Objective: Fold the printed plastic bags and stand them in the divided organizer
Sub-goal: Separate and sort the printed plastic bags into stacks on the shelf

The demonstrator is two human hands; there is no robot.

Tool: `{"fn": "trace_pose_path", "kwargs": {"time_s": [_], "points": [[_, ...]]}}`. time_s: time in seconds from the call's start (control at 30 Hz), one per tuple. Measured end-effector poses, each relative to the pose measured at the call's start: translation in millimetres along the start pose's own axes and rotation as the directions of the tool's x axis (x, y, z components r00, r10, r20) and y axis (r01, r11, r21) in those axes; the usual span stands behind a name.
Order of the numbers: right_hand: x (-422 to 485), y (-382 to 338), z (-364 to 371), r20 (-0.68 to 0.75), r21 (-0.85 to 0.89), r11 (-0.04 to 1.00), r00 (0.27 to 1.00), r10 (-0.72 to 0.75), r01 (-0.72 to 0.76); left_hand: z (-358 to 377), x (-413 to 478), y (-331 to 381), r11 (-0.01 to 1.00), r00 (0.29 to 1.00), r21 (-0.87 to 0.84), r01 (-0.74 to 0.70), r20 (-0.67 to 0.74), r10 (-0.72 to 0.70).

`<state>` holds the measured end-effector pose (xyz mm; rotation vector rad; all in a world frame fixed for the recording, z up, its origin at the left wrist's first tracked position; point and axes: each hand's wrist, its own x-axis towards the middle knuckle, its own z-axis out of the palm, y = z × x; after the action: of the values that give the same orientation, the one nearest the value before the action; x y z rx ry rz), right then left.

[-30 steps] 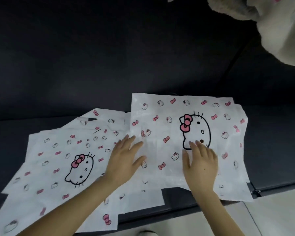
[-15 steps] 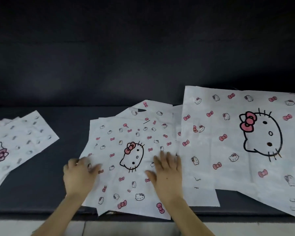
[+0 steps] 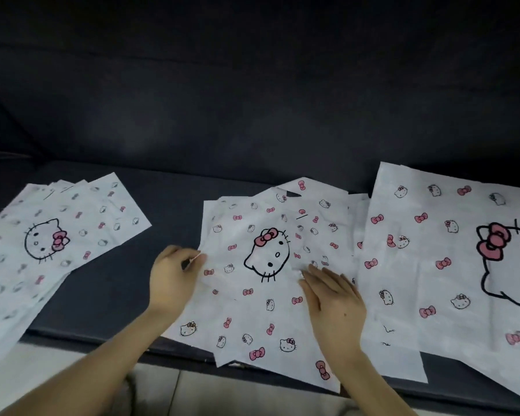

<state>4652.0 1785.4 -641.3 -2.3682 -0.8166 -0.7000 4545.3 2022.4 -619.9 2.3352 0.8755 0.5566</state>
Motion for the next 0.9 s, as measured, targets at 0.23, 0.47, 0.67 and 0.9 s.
{"fn": "trace_pose_path", "kwargs": {"time_s": [0.23,0.47,0.67,0.9], "points": [[65.1,-63.9,21.9,0.107,0.054,0.990,0.985,-0.135,0.130,-92.6,52.5,-22.4,0.980,0.990,0.139,-0.140,0.029,0.137],[108.1,-174.3,86.4,0.216,0.155,0.960,0.940,-0.262,0.232,-186.7,40.7,-95.6,0.969,0.972,0.246,0.020,-0.230,0.039],[123.2,-273.6,152.0,0.261,0.281,0.938,0.925,-0.277,0.202,-213.5,21.7,-159.2,0.836,0.926,0.473,0.279,-0.362,-0.105],[120.3,-313.2,212.3,0.503,0.325,0.927,0.797,-0.335,0.185,-153.5,39.3,-211.1,0.798,0.959,0.601,-0.037,0.245,-0.140]]}}
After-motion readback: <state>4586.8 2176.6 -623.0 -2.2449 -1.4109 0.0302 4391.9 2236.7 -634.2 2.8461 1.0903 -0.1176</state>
